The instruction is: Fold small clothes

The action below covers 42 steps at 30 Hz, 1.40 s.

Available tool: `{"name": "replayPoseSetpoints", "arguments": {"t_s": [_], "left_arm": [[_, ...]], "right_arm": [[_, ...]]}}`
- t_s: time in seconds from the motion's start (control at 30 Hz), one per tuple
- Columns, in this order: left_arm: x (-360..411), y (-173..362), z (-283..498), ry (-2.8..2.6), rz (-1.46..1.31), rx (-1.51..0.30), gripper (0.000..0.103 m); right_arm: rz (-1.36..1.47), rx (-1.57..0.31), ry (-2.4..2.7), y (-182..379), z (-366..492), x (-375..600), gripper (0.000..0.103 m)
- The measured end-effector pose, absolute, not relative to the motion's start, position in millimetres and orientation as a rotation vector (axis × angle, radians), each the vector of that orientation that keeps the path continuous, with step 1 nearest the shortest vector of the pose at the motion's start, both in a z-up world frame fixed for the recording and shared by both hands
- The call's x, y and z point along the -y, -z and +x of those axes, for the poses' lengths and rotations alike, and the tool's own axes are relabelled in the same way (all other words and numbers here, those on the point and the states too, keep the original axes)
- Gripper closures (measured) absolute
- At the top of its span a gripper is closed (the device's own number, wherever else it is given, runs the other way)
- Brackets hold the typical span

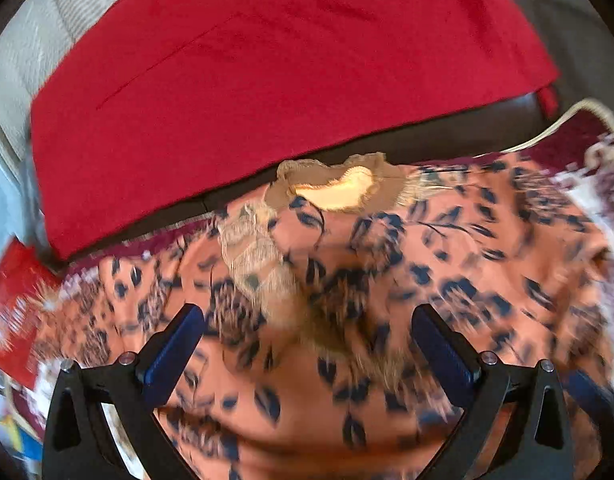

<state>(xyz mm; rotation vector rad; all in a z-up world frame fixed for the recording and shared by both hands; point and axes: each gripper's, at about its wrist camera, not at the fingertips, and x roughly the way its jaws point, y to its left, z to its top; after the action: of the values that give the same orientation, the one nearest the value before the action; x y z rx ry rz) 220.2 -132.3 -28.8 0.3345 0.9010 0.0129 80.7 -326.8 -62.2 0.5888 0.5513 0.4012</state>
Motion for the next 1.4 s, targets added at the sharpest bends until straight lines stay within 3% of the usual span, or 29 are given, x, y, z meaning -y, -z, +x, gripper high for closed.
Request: {"name": "replayPoseSetpoints", "arguments": {"t_s": [0.07, 0.1, 0.13, 0.17, 0.2, 0.37, 0.53, 0.57, 0.63, 0.67, 0.7, 0.97, 1.03, 1.1, 1.2, 1.4], "left_arm": [[138, 41, 242, -0.068, 0.396, -0.915, 0.000], [137, 49, 253, -0.098, 0.420, -0.936, 0.010], [131, 51, 260, -0.108, 0.405, -0.954, 0.026], [121, 51, 263, -0.110, 0.362, -0.969, 0.058], [101, 46, 264, -0.098, 0.240, -0.989, 0.067], [6, 34, 222, -0.186, -0.142, -0.820, 0.067], [-55, 82, 217, -0.152, -0.395, -0.974, 0.068], [-58, 77, 215, -0.138, -0.421, -0.958, 0.063], [-60, 64, 215, -0.072, -0.469, -0.933, 0.041], [-60, 57, 214, -0.034, -0.494, -0.921, 0.023], [-58, 50, 215, -0.002, -0.515, -0.907, 0.015], [-40, 73, 245, 0.110, -0.637, -1.068, 0.016], [-36, 71, 238, 0.103, -0.646, -1.054, 0.024], [-34, 70, 238, 0.095, -0.623, -1.063, 0.082], [-44, 70, 245, 0.063, -0.634, -1.079, 0.096], [-46, 11, 222, 0.062, -0.462, -0.818, 0.098]], "right_arm": [[0.543, -0.541, -0.348, 67, 76, 328, 0.012], [0.543, -0.543, -0.329, 72, 74, 330, 0.017], [0.551, -0.549, -0.318, 76, 74, 333, 0.024], [0.555, -0.558, -0.308, 80, 74, 336, 0.026], [0.556, -0.563, -0.299, 84, 74, 337, 0.028], [0.573, -0.560, -0.293, 87, 71, 348, 0.028], [0.624, -0.585, -0.302, 100, 78, 351, 0.028], [0.633, -0.584, -0.304, 100, 77, 352, 0.028], [0.636, -0.585, -0.302, 102, 80, 353, 0.028], [0.631, -0.584, -0.299, 103, 80, 352, 0.028], [0.621, -0.585, -0.294, 103, 80, 351, 0.028], [0.603, -0.586, -0.292, 101, 82, 347, 0.028], [0.603, -0.586, -0.295, 102, 82, 346, 0.028], [0.605, -0.585, -0.298, 102, 83, 347, 0.028], [0.603, -0.585, -0.297, 102, 83, 347, 0.028], [0.593, -0.583, -0.292, 103, 83, 346, 0.028]]}}
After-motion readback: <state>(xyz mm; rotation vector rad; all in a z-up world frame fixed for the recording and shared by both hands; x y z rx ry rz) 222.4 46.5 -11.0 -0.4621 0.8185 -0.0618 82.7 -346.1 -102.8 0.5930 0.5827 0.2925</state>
